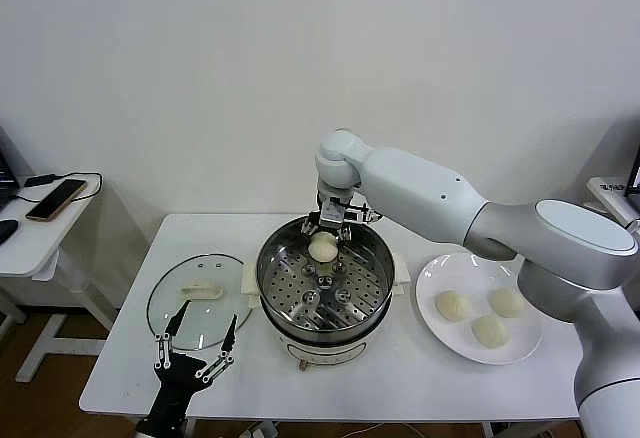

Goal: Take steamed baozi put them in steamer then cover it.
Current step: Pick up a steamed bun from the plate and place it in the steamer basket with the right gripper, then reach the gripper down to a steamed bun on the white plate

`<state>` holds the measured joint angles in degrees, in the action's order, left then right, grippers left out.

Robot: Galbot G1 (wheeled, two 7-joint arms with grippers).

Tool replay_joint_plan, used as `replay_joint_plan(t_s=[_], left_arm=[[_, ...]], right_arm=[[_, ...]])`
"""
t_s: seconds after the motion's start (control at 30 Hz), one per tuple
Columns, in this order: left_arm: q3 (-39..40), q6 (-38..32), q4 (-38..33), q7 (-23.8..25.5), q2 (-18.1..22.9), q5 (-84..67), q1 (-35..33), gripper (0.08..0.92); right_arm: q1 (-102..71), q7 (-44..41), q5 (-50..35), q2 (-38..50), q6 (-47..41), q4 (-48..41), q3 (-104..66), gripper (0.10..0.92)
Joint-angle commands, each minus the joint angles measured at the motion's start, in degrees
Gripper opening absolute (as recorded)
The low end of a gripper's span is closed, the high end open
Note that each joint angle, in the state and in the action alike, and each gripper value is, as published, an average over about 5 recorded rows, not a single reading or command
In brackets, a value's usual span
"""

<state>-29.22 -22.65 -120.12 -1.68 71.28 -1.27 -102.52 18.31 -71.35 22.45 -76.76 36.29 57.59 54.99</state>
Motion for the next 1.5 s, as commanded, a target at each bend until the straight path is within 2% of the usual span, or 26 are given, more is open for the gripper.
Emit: replay_joint_plan(t_s=[0.03,0.13,0.3,0.43,0.53,0.7,0.9,1.17,1.5], left_arm=[[0.1,0.1,-0.2,0.0,0.0,-0.1,0.0,0.823],[0.1,0.2,-0.2,0.0,0.0,-0.1,0.1,0.823],[0.3,0.5,-0.3,0.0,0.1,-0.1,0.3,0.823],[0.6,0.7,-0.5,0.0,0.0,0.0,0.5,0.823],[0.8,0.6,-0.7,0.0,-0.2,0.1,0.6,0.823],[1.3,0.6,-0.8,0.0,-0.3,0.2,0.8,0.823],[1.6,0.7,-0.8,0.0,-0.2,0.3,1.1,0.823],[1.2,0.8,-0.5,-0.1,0.1,0.4,1.0,0.823],[1.1,0.9,-0.3,-0.2,0.5,0.5,1.0,0.823]], right_arm=[[0.8,-1.1,-1.9,0.6,-0.2,0.6,-0.6,0.793],[3.4,-3.3,-8.9,4.9,-4.6,5.1,-0.3,0.819],[11.2,-6.5,-27.9,16.6,-24.0,12.0,2.0,0.822],[16.7,-5.1,-40.6,25.1,-35.2,10.6,6.1,0.823],[17.3,-5.1,-43.8,30.4,-38.6,7.9,8.5,0.823],[13.4,-4.2,-43.9,36.3,-40.5,4.9,12.8,0.823],[4.5,-0.4,-41.7,39.4,-40.4,4.5,14.7,0.823],[-5.9,3.7,-36.0,39.2,-40.2,3.8,9.7,0.823],[-13.1,6.0,-33.2,36.6,-40.1,0.6,4.8,0.823]])
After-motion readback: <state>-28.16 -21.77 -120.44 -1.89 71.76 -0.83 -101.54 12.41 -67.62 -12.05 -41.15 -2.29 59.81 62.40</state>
